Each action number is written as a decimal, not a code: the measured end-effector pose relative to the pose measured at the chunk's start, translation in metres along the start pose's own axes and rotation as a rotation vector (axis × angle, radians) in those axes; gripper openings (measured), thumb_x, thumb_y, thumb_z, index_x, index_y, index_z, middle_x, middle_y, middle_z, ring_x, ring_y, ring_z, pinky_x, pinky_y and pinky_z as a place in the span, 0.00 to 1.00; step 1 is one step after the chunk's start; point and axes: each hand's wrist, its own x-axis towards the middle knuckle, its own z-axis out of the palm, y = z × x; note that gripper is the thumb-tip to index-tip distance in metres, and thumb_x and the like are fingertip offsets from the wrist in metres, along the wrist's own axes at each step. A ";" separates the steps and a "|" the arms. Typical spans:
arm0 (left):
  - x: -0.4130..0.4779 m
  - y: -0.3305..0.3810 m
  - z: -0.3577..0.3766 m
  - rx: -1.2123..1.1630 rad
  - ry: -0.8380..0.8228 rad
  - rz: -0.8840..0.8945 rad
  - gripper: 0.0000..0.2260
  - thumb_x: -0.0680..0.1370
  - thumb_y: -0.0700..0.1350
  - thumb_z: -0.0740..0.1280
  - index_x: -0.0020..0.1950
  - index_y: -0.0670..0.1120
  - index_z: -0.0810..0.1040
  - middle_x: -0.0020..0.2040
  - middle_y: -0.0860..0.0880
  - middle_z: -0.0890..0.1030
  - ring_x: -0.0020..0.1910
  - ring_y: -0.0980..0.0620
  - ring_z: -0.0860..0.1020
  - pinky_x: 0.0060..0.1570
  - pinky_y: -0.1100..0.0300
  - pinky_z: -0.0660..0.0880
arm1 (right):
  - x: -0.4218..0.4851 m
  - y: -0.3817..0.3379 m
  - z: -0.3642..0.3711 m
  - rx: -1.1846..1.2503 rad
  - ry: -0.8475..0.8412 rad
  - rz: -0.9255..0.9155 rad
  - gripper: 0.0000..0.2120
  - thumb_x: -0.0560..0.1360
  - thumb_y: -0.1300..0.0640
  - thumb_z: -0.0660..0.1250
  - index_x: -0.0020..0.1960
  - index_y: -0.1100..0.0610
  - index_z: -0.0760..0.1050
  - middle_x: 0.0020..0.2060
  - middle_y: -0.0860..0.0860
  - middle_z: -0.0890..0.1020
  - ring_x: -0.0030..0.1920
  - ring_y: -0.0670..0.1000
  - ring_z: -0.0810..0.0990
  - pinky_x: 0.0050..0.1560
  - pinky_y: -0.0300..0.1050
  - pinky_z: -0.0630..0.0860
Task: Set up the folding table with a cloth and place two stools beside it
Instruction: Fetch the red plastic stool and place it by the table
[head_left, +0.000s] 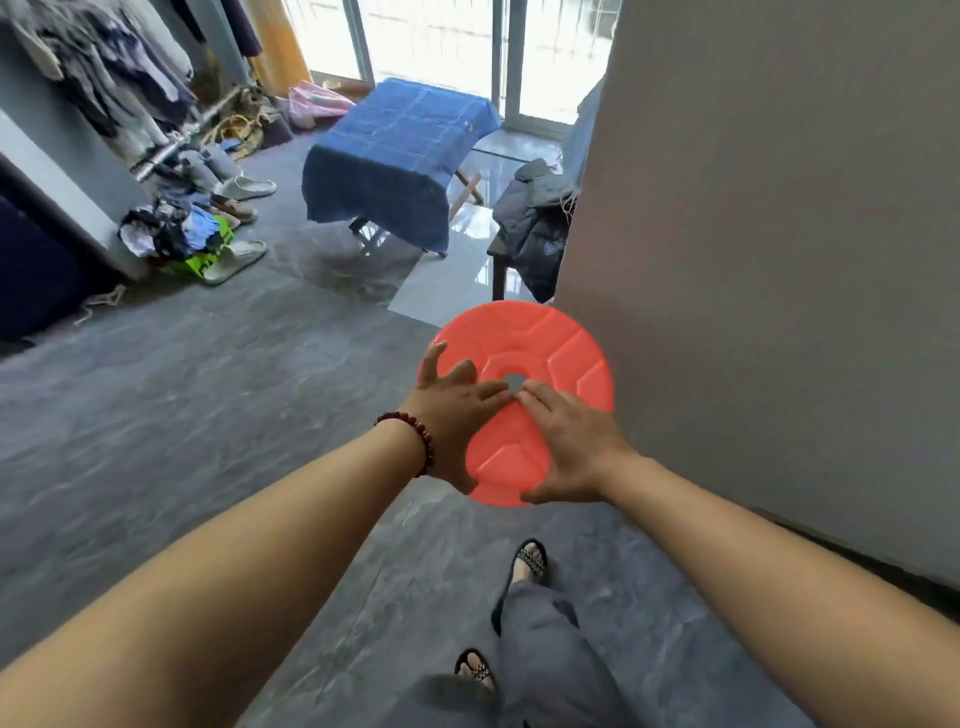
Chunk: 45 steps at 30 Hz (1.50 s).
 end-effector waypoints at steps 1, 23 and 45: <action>0.003 -0.011 0.002 -0.001 0.001 -0.011 0.52 0.55 0.70 0.69 0.74 0.55 0.53 0.70 0.59 0.65 0.64 0.48 0.63 0.62 0.38 0.34 | 0.013 0.000 -0.002 -0.006 -0.004 -0.017 0.58 0.56 0.35 0.74 0.75 0.56 0.51 0.74 0.48 0.55 0.68 0.55 0.65 0.62 0.54 0.72; 0.128 -0.296 0.018 -0.066 -0.046 -0.249 0.49 0.56 0.68 0.69 0.72 0.53 0.56 0.65 0.61 0.67 0.62 0.48 0.64 0.62 0.38 0.35 | 0.356 0.014 -0.096 -0.007 -0.017 -0.268 0.59 0.56 0.36 0.75 0.76 0.54 0.48 0.74 0.47 0.55 0.69 0.53 0.64 0.63 0.51 0.70; 0.160 -0.617 0.077 -0.101 -0.042 -0.255 0.48 0.58 0.68 0.69 0.73 0.52 0.55 0.67 0.59 0.65 0.62 0.47 0.64 0.64 0.37 0.45 | 0.658 -0.096 -0.152 -0.064 0.013 -0.288 0.56 0.56 0.35 0.74 0.75 0.55 0.53 0.73 0.47 0.58 0.66 0.53 0.67 0.59 0.50 0.72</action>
